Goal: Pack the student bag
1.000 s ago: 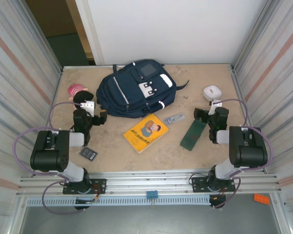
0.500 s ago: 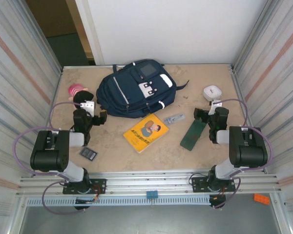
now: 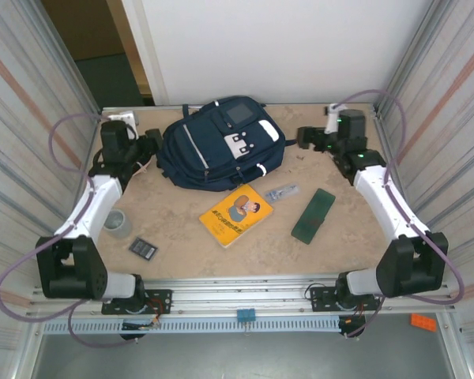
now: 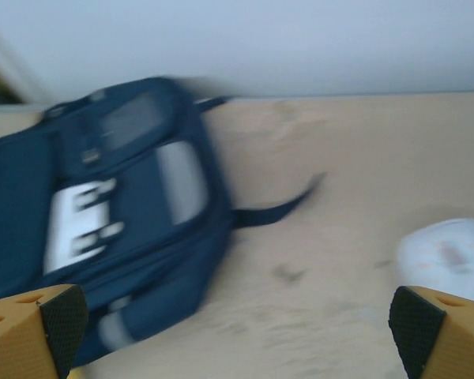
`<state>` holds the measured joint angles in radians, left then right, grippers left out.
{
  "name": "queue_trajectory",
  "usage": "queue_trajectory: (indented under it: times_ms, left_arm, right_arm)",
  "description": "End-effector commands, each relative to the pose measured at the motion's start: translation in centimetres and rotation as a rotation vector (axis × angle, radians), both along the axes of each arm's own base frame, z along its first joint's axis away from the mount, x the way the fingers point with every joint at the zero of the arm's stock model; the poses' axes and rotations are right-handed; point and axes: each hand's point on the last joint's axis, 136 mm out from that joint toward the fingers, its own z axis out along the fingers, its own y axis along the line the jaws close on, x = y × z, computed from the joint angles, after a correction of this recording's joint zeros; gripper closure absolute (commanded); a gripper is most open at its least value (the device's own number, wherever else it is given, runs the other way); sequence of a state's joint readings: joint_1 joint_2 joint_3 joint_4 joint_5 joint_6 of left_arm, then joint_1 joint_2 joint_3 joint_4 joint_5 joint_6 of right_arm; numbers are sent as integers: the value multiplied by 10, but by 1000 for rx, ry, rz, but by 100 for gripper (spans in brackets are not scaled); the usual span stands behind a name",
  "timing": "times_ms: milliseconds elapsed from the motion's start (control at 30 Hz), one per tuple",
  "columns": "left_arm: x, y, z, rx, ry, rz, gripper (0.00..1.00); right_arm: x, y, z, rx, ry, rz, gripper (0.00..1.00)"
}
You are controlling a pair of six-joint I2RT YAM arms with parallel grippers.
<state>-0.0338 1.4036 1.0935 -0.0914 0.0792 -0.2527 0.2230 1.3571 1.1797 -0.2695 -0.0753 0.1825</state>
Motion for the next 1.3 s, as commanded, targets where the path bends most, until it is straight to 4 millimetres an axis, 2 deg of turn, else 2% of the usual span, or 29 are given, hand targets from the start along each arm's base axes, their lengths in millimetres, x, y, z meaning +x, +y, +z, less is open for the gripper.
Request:
queue_trajectory:
  times_ms: [0, 67, 133, 300, 367, 433, 500, 567, 700, 867, 1033, 1133, 1267]
  left_arm:
    - [-4, -22, -50, -128, 278, -5, 32]
    - [9, -33, -55, -123, 289, -32, 32]
    - [23, -47, -66, -148, 315, -73, 32]
    - [45, -56, -118, -179, 455, -75, 48]
    - [46, -58, -136, -172, 489, -76, 50]
    - [42, -56, -151, -162, 529, -71, 53]
    - [31, -55, -166, -155, 566, -67, 54]
    - [21, -54, -175, -152, 580, -58, 54]
    - [1, -57, -192, -167, 617, -55, 55]
    - [-20, -74, -209, -135, 674, -86, 59]
    - [-56, -98, -221, -117, 728, -123, 59]
    - [-80, -114, -219, -94, 746, -150, 59]
    - [-112, -131, -219, -88, 771, -167, 59]
  right_arm:
    - [-61, 61, -40, 90, 266, 75, 1]
    - [-78, 102, -44, 150, 280, 119, 0]
    - [-96, 146, -54, 205, 303, 187, 5]
    - [-134, 241, -94, 206, 410, 377, 14]
    - [-147, 270, -112, 176, 468, 458, 16]
    - [-156, 290, -133, 132, 518, 524, 17]
    - [-163, 303, -156, 89, 582, 565, 19]
    - [-167, 307, -181, 67, 640, 577, 19]
    - [-173, 291, -226, -44, 730, 553, 22]
    - [-176, 233, -265, -128, 825, 432, 23]
    - [-180, 164, -284, -141, 889, 289, 23]
    - [-182, 127, -295, -134, 937, 214, 23]
    - [-176, 85, -297, -117, 947, 143, 23]
